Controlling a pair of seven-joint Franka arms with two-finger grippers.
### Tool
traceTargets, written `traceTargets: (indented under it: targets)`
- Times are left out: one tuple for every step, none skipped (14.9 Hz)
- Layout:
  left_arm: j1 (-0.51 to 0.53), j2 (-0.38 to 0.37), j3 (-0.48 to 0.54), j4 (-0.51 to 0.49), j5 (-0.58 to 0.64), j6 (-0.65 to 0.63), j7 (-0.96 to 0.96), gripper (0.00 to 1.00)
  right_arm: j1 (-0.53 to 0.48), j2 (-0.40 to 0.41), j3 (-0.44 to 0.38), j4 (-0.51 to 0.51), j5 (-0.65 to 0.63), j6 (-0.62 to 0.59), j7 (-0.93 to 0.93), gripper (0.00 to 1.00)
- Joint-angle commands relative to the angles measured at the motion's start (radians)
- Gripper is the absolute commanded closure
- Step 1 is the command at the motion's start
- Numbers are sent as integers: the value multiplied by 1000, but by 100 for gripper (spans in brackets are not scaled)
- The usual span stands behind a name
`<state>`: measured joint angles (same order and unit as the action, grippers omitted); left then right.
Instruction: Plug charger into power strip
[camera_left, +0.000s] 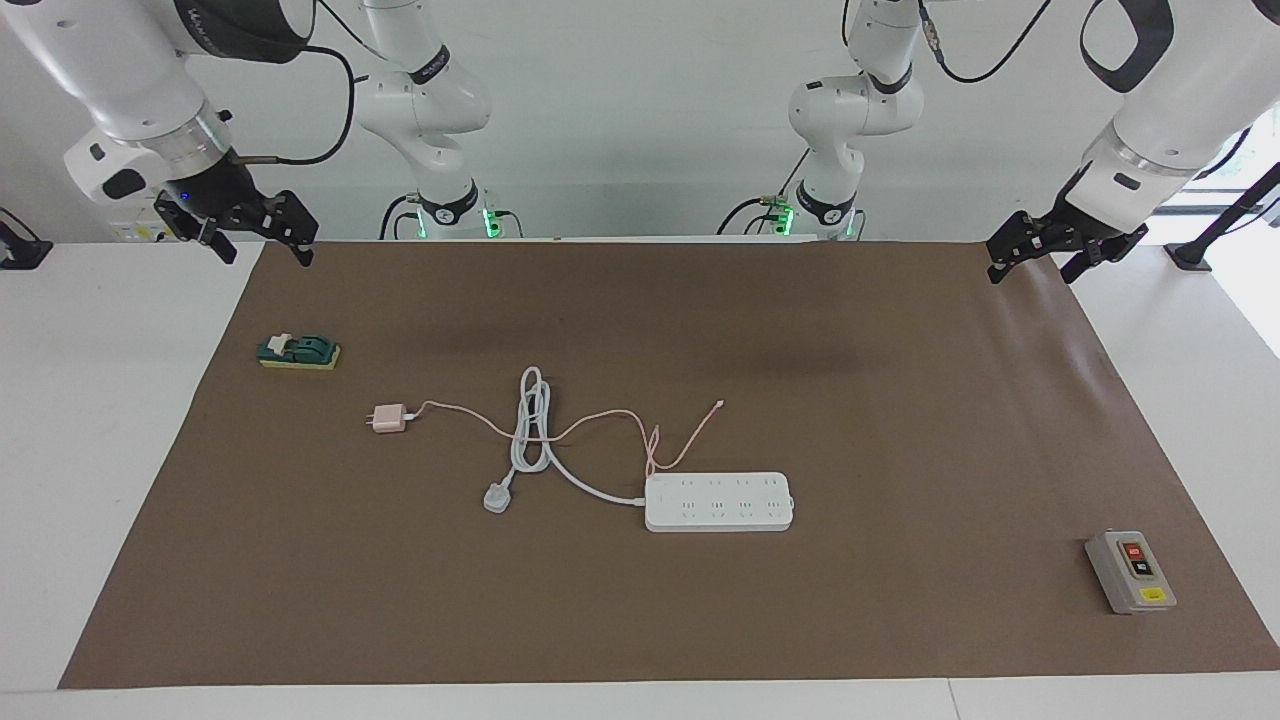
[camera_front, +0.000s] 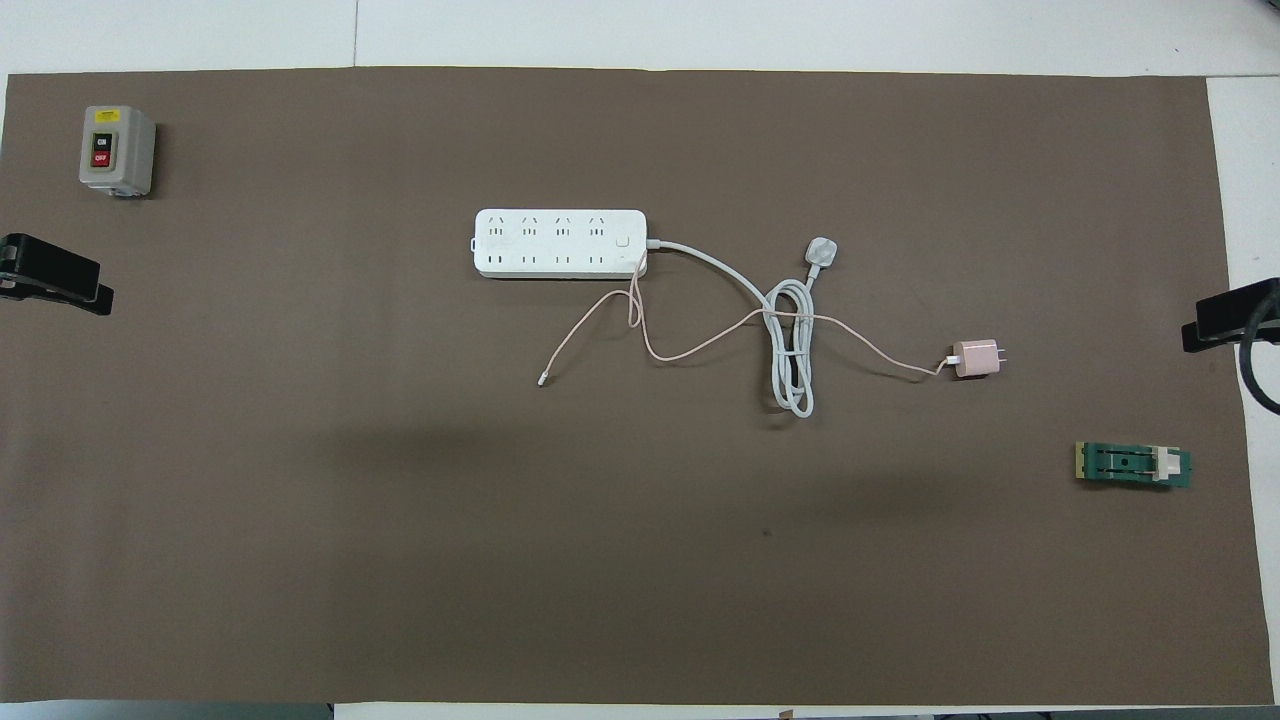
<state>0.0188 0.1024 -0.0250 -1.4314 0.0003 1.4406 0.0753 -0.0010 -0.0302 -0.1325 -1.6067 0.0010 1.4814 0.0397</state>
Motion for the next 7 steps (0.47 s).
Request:
traceTargets:
  targets:
    - [0, 19, -1, 6, -2, 32, 9, 0, -1, -17, 10, -25, 33, 3, 284, 0]
    - [-2, 19, -1, 6, -2, 37, 11, 0, 7, -20, 11, -35, 36, 2, 383, 0]
    - [-2, 16, -1, 6, -2, 37, 11, 0, 21, -25, 11, -45, 57, 3, 473, 0]
    - [4, 11, -1, 8, 0, 38, 11, 0, 38, -33, 11, -61, 69, 11, 577, 0]
    - [7, 10, -1, 8, -2, 37, 12, 0, 47, -34, 11, -65, 74, 28, 664, 0]
    - [7, 13, -1, 8, 0, 35, 11, 0, 50, -34, 11, -74, 98, 51, 769, 0]
    - [10, 11, 0, 9, 0, 35, 14, 0, 49, -30, 11, -84, 121, 74, 854, 0]
